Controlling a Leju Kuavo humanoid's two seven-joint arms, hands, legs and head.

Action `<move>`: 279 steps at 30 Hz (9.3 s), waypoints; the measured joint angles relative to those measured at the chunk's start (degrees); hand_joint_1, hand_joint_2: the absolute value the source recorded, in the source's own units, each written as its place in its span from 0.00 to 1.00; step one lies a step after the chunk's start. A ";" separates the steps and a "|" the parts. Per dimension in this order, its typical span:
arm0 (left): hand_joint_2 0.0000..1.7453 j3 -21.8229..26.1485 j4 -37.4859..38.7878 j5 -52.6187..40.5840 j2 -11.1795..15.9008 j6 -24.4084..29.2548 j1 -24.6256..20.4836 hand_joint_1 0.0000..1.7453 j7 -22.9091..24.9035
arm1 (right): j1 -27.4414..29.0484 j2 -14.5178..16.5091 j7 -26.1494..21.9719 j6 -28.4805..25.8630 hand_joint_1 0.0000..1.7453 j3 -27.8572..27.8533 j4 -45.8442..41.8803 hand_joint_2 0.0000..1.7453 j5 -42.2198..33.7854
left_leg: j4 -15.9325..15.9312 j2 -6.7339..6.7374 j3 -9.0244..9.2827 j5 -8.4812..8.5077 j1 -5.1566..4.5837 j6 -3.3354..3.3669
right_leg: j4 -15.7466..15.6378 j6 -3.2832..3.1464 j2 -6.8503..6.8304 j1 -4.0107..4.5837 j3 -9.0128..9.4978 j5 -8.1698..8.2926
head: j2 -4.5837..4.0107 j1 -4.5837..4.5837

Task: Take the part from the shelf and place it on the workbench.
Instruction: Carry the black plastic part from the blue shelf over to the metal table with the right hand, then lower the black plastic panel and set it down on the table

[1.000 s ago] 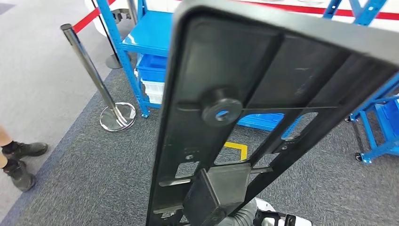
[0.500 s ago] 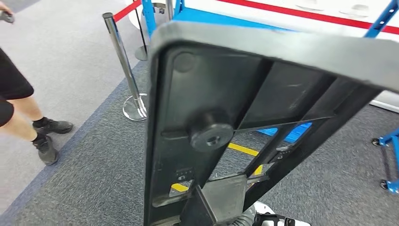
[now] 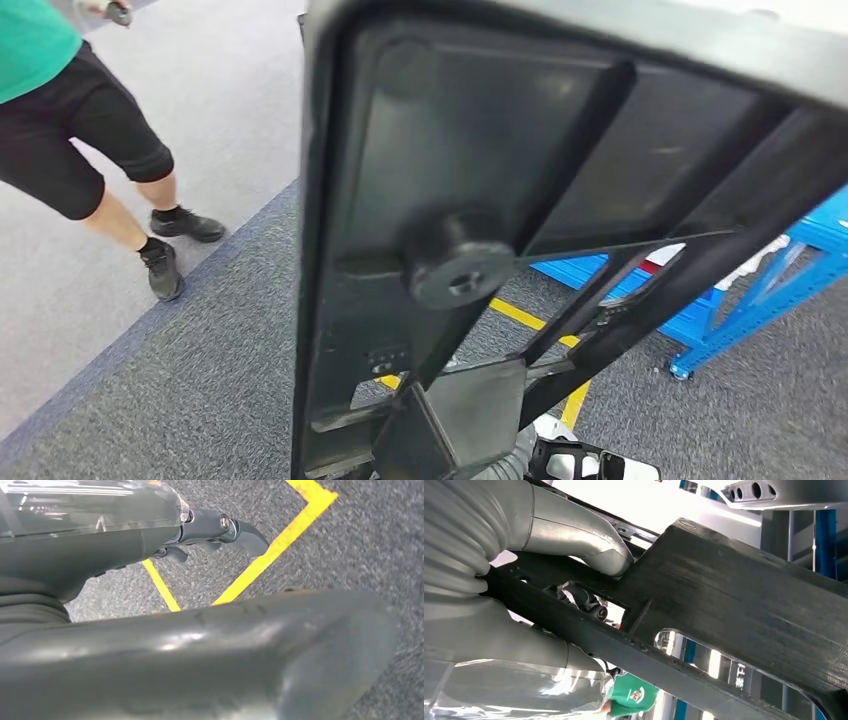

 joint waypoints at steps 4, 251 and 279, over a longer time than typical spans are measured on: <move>0.00 0.55 0.00 0.20 0.83 -0.07 -0.14 0.00 -0.60 | -0.67 0.75 0.00 -0.41 1.00 0.13 0.04 1.00 0.42 | -6.90 1.66 3.08 1.67 -0.85 1.64 | 0.08 0.92 -2.23 0.52 0.21 -0.27 | 0.00 0.01; 0.00 12.63 -0.07 -3.25 -3.05 -9.00 -0.29 0.00 -10.06 | 3.98 0.91 0.08 -5.46 1.00 -1.45 8.03 1.00 7.80 | -5.49 -1.39 -0.99 3.05 -0.57 1.88 | -0.11 1.48 4.97 0.05 3.55 -3.99 | 0.00 0.11; 0.00 12.74 0.00 -4.75 -2.96 -9.46 -0.25 0.00 -9.86 | 5.20 1.10 0.15 -5.74 1.00 -1.62 7.16 1.00 8.53 | -3.60 -1.49 -0.13 0.63 0.15 0.42 | -0.60 0.91 5.31 -0.12 3.56 -2.90 | 0.00 0.17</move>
